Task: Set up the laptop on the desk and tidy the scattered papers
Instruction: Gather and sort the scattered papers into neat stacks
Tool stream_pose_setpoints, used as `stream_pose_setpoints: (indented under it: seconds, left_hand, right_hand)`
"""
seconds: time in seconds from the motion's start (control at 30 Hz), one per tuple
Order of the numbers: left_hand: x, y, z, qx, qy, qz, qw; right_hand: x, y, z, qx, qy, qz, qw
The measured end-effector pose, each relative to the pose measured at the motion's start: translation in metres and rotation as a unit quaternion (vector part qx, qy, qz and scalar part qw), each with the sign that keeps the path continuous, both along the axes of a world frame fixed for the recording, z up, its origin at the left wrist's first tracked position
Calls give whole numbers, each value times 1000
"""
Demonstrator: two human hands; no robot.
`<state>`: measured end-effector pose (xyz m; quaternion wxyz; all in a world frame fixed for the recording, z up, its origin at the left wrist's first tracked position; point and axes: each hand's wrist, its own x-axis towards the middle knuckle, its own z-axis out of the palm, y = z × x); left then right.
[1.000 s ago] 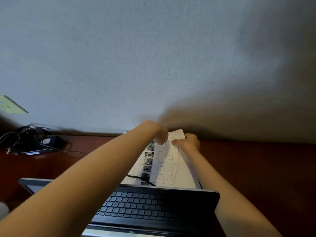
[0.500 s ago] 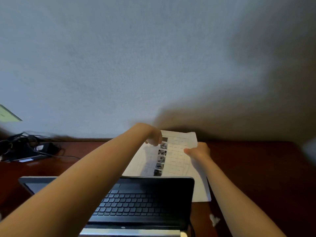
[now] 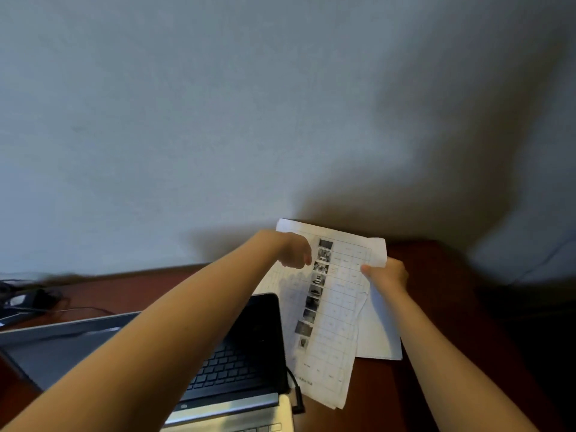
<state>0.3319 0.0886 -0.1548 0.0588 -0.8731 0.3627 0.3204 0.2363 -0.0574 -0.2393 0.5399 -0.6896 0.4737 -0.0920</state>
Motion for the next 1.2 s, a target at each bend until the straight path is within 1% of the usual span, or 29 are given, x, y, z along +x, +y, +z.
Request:
stream_pose_setpoints:
  seconds: [0.1, 0.27, 0.5, 0.63, 0.7, 0.8, 0.9, 1.0, 1.1, 1.2]
  left_hand:
    - [-21, -16, 5, -22, -16, -26, 999]
    - [-64, -40, 1, -62, -17, -61, 996]
    - [-122, -57, -31, -66, 12, -130, 989]
    - [-154, -55, -63, -76, 32, -147, 986]
    - [-169, -48, -80, -83, 27, -156, 984]
    - [-186, -33, -106, -67, 6, -180, 981]
    - [-192, -16, -133, -62, -8, -186, 981]
    - [-193, -6, -150, -87, -16, -167, 982]
    - [-193, -2, -156, -126, -29, -161, 978]
    - [-193, -3, -161, -133, -56, -178, 974]
  right_hand:
    - [-25, -16, 2, 7, -4, -58, 998]
    - [-72, -36, 3, 5, 22, -130, 991]
    - [-135, -45, -7, 14, 33, -195, 980]
    - [-164, -40, -19, 19, 32, -220, 975]
    - [-174, -36, -26, 21, 26, -225, 974]
    - [-185, -32, -38, 30, 5, -230, 973]
    - [-195, -28, -52, 45, -37, -238, 969]
    - [-200, -22, -66, 73, -89, -245, 963]
    - [-204, -14, -82, 105, -134, -225, 959]
    - [-206, -7, -93, 100, -153, -214, 960]
